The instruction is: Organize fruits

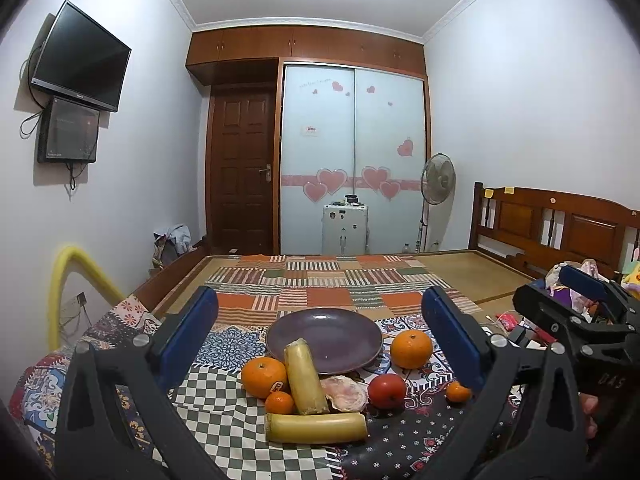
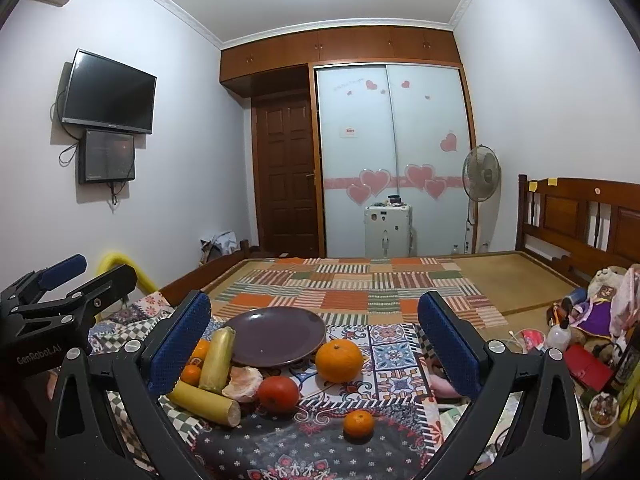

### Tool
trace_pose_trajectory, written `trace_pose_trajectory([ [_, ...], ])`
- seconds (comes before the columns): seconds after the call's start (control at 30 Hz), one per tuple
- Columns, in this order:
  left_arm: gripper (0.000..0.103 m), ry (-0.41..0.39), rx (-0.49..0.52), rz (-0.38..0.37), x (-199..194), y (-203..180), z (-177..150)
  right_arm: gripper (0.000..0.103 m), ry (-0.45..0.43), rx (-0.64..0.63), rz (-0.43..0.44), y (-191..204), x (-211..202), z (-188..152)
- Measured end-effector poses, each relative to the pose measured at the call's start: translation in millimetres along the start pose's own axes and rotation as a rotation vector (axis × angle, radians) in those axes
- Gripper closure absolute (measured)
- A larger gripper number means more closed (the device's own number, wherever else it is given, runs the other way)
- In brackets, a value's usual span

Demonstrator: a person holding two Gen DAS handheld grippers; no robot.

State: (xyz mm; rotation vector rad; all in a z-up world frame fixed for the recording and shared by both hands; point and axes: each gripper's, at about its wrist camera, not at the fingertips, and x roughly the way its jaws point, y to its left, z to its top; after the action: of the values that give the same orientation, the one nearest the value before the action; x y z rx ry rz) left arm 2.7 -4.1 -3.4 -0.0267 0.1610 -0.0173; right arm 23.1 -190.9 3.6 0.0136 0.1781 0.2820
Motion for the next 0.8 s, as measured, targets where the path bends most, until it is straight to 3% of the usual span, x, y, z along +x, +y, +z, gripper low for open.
trace_pose_trajectory([
  [0.8,0.0,-0.002,-0.006,-0.001,1.9,3.4,-3.3,0.0,-0.005,0.0,0.007,-1.3,-1.8,-1.0],
])
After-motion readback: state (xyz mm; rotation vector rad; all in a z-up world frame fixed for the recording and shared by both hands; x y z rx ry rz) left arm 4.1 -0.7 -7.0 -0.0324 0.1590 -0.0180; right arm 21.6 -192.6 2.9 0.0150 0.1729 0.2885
